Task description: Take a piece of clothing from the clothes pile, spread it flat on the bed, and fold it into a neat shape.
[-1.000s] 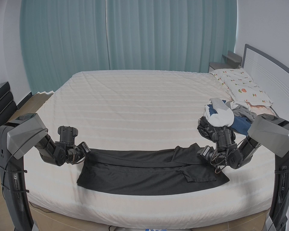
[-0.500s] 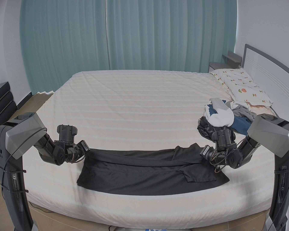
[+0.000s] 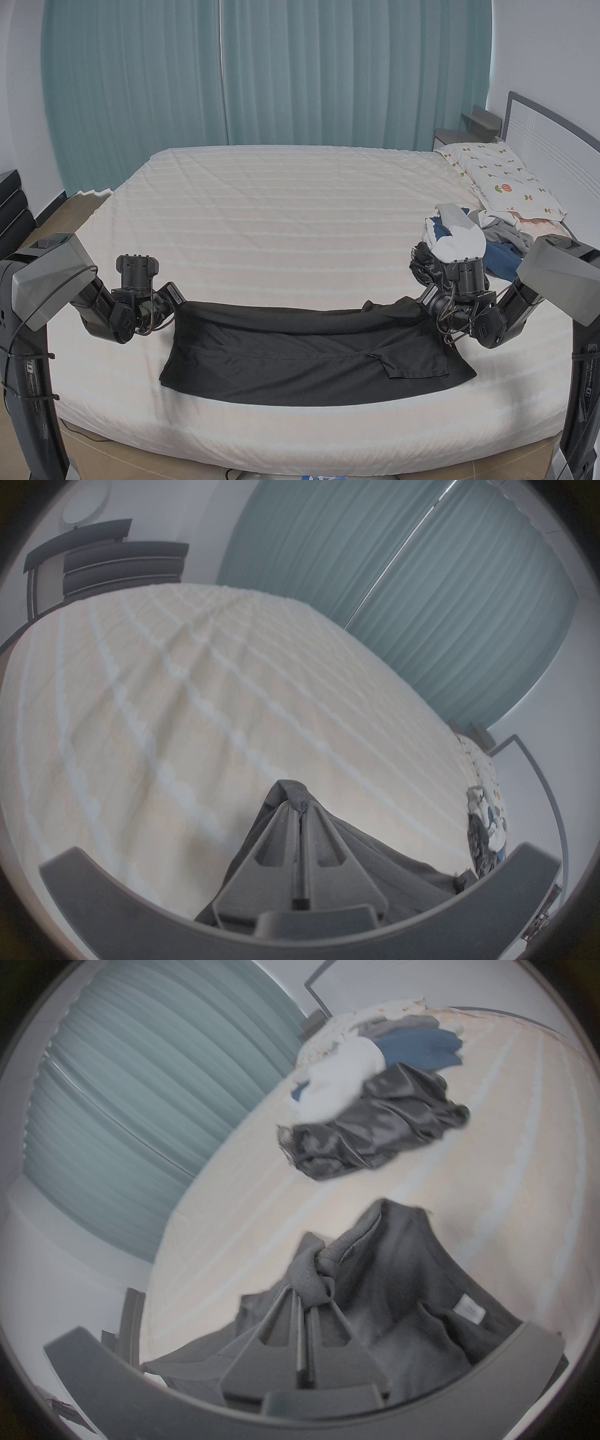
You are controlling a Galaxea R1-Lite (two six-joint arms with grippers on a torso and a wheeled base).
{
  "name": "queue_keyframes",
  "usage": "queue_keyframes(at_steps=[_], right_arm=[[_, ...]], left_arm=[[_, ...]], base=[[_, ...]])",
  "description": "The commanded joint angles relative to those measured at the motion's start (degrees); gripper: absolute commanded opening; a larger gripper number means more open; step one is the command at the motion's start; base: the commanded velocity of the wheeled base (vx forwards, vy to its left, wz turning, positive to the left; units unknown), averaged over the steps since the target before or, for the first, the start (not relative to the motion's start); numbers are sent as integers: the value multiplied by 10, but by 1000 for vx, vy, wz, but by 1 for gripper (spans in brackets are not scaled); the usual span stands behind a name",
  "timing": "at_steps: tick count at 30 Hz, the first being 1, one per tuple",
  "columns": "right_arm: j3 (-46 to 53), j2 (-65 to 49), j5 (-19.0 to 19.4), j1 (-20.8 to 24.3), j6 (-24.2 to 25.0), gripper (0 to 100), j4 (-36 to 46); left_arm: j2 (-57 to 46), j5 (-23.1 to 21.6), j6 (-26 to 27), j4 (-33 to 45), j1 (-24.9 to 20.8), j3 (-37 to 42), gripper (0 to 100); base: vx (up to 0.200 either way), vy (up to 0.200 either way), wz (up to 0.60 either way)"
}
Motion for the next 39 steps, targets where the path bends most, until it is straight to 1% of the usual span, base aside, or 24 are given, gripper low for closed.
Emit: queue_keyframes(at_steps=[1,3,4,5,7,12,13,14,16,18,19,20,24,31,37,38,39], right_arm=[[1,1,-24,-8,2,0,-126],[10,9,-43,-13,-2,0,-213],[17,13,-44,-14,-3,0,-239],[32,17,-43,-14,-5,0,-253],[45,20,-38,-13,-5,0,-243],[56,9,-14,-9,-7,0,-167],[61,1,-4,-9,-10,0,-144],[64,-3,1,-8,-11,0,-136],[72,-9,16,-8,-13,0,-109],[75,-10,21,-7,-22,0,-93],[75,-10,21,-7,-22,0,-93],[80,-7,22,-6,-34,0,-85],[96,-8,28,-4,-61,0,-77],[100,0,28,3,-80,0,-59],[100,1,27,5,-87,0,-43],[101,6,27,5,-91,100,-41],[101,7,27,5,-93,100,-41]], left_arm=[[20,52,-17,-104,-1,-5,0],[38,73,-30,-179,-3,-5,0],[48,76,-32,-213,-5,-2,0],[61,78,-28,-247,-8,4,0],[68,76,-22,-260,-12,16,0],[55,57,8,-232,-14,53,0],[48,49,30,-223,-13,66,0],[47,46,40,-220,-13,71,0],[47,46,83,-211,-14,88,0],[49,46,111,-210,-14,97,0],[49,46,111,-210,-14,97,0],[50,46,127,-211,-15,104,0],[51,46,137,-209,-16,107,0],[51,46,161,-201,-19,118,0],[51,46,181,-186,-19,126,0],[51,46,183,-184,-21,127,0],[51,46,183,-184,-22,127,0]], base=[[0,0,0],[0,0,0],[0,0,0],[0,0,0],[0,0,0],[0,0,0],[0,0,0],[0,0,0],[0,0,0],[0,0,0],[0,0,0],[0,0,0],[0,0,0],[0,0,0],[0,0,0],[0,0,0],[0,0,0]])
